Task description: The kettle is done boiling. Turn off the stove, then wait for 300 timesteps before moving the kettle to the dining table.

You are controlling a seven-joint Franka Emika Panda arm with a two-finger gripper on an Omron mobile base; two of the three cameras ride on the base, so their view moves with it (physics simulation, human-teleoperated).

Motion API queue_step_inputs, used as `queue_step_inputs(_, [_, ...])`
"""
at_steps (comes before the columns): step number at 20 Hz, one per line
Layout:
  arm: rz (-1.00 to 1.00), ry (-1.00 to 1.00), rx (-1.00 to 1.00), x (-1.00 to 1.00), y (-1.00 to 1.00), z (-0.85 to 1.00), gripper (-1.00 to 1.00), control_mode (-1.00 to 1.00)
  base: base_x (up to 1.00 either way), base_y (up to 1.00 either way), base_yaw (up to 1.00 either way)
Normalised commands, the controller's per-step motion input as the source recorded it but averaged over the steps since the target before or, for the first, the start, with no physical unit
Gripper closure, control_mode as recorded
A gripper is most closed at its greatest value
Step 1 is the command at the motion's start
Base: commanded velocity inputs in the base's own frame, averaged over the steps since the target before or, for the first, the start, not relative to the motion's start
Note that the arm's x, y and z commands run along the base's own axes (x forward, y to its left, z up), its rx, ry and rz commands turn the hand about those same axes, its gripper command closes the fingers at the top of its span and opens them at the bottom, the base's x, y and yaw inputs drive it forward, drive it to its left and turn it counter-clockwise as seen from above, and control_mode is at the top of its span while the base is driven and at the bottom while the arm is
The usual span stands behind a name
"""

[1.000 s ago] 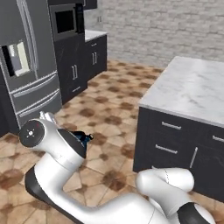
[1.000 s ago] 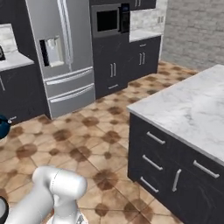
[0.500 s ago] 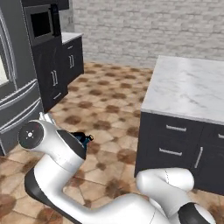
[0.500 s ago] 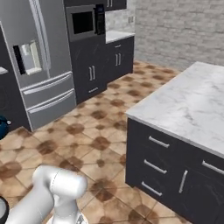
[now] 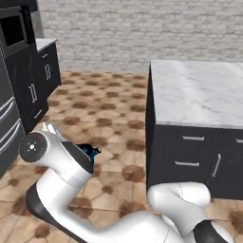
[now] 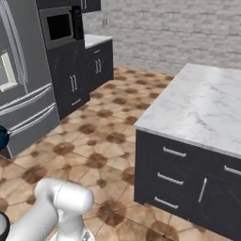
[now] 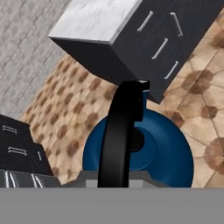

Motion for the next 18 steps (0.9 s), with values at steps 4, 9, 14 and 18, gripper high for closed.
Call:
queue_step_inputs(4, [0.0,0.0,0.0,0.0,0.0,0.0,1.0,1.0,0.46,0.63,-0.4])
queue_step_inputs(9, [0.0,0.0,0.0,0.0,0.0,0.0,1.0,1.0,0.48,0.7,-0.38])
queue_step_inputs(14, [0.0,0.0,0.0,0.0,0.0,0.0,1.0,1.0,0.5,0.68,-0.36])
queue_step_inputs(18, [0.0,0.0,0.0,0.0,0.0,0.0,1.0,1.0,0.59,0.4,-0.27])
